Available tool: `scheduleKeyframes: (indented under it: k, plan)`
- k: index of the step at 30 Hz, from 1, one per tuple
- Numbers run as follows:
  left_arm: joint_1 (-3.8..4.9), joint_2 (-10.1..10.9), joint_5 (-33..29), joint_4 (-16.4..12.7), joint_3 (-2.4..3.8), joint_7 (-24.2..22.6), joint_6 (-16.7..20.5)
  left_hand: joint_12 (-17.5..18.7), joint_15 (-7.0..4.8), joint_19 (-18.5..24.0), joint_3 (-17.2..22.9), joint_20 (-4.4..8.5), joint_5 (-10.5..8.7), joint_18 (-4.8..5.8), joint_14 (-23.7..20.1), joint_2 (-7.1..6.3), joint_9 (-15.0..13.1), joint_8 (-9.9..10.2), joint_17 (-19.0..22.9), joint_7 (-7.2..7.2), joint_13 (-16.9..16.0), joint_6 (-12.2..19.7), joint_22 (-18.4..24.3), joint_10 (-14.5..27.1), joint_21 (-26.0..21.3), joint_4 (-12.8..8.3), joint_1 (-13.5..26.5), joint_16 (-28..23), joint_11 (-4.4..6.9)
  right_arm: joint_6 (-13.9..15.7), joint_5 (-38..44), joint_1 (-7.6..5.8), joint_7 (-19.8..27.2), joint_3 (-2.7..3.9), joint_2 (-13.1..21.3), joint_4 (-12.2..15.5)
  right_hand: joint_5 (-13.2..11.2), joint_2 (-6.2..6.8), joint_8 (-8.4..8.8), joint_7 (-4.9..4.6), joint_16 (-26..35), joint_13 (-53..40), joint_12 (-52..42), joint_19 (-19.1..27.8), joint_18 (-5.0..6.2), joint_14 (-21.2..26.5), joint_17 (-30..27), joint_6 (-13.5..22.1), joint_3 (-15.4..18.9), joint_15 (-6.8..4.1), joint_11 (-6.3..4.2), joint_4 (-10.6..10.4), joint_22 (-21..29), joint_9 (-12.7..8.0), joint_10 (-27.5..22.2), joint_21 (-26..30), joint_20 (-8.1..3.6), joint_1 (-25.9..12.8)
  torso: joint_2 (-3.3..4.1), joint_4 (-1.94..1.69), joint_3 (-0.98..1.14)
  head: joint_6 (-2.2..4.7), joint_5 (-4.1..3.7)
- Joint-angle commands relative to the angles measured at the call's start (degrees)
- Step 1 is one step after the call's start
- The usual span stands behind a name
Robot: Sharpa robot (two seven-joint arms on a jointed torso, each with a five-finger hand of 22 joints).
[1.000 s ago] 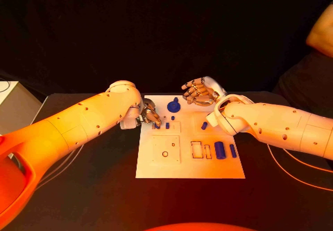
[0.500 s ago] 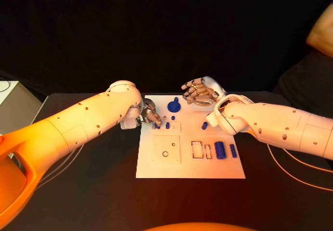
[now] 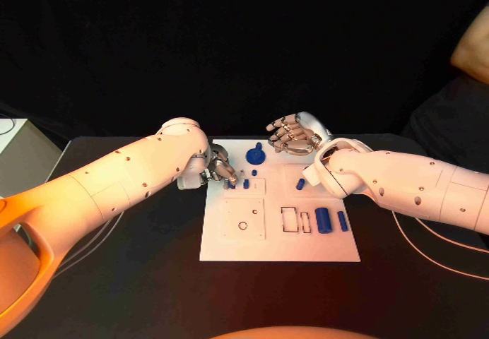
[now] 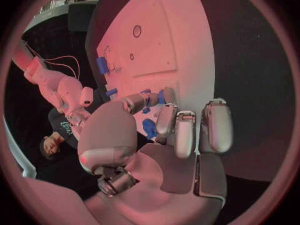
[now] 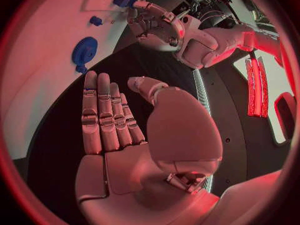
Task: Assemble the parts on the task board
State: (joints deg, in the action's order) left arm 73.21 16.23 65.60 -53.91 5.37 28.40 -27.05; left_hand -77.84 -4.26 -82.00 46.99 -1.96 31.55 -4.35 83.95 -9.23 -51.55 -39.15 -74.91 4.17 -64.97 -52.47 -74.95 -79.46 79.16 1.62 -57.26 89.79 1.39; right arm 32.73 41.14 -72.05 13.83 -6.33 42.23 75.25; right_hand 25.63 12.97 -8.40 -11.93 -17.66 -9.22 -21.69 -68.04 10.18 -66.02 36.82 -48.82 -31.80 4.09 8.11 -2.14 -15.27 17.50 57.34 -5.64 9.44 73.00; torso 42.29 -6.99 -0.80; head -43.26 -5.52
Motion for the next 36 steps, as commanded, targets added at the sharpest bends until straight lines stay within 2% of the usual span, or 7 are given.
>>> scheduleKeyframes:
  k: [1, 8, 18, 36]
  plan:
    - [-0.53, -0.4, -0.5, 0.1, -0.28, 0.3, -0.9, -0.2, -0.29, -0.5, 4.3, 0.07, 0.21, 0.96, 6.1, 1.29, -0.4, -0.1, -15.1, -1.84, 0.1, -1.6, -5.0, 0.1, 0.3, -4.5, -2.0, 0.2, 0.38, -0.7, 0.4, -0.01, 0.5, 0.03, -0.1, 0.0, 0.2, -0.34, -0.28, -0.82, 0.1, 0.1, 0.0, -0.4, 0.07, -0.4, -0.1, 0.1, 0.1, -0.03, 0.14, 0.3, 0.1, -0.1, 0.4, 0.2, 0.02, 0.1, 0.02, -0.01, 0.01, -0.06, -0.06]
    - [-0.55, -0.6, -0.5, 0.4, -0.4, 0.4, -1.8, -0.1, -0.3, -0.4, 4.3, 0.09, 0.19, 0.94, 6.1, 1.29, -0.4, 0.0, -15.1, -1.83, 0.1, -1.6, -5.0, 0.2, 0.2, -4.5, -2.0, 0.2, 0.37, -0.7, 0.4, -0.01, 0.6, 0.03, -0.2, 0.0, 0.2, -0.34, -0.28, -0.82, 0.1, 0.1, 0.0, -0.4, 0.07, -0.4, -0.1, 0.1, 0.1, -0.03, 0.14, 0.3, 0.1, -0.1, 0.4, 0.2, 0.02, 0.1, -0.02, -0.03, 0.02, -0.26, -0.14]
    - [-0.55, -0.8, -0.5, 0.8, -1.07, 0.6, -2.4, -0.1, -0.3, -0.4, 4.3, 0.09, 0.18, 0.94, 6.1, 1.27, -0.4, 0.0, -15.1, -1.82, 0.1, -1.6, -5.0, 0.2, 0.2, -4.5, -2.0, 0.2, 0.37, -0.6, 0.4, -0.01, 0.6, 0.03, -0.2, 0.0, 0.2, -0.38, -0.29, -0.83, 0.2, 0.3, 0.0, -0.4, 0.08, -0.5, -0.1, 0.1, 0.1, -0.03, 0.15, 0.4, 0.2, -0.1, 0.4, 0.2, 0.03, 0.1, -0.03, 0.01, 0.01, -0.35, -0.18]
    - [-0.54, -0.7, 1.2, 1.2, -1.42, 1.0, -2.2, -0.2, -0.3, -0.4, 4.3, 0.1, 0.16, 0.94, 6.1, 1.27, -0.5, 0.1, -15.1, -1.81, -0.1, -1.6, -5.0, 0.1, 0.2, -4.4, -2.0, 0.2, 0.36, -0.6, 0.3, -0.01, 0.6, 0.03, -0.1, 0.0, 0.2, -0.38, -0.29, -0.83, 0.2, 0.3, 0.0, -0.4, 0.08, -0.5, -0.1, 0.1, 0.1, -0.03, 0.15, 0.4, 0.2, -0.1, 0.4, 0.2, 0.03, 0.1, -0.03, 0.0, -0.01, -0.41, -0.16]
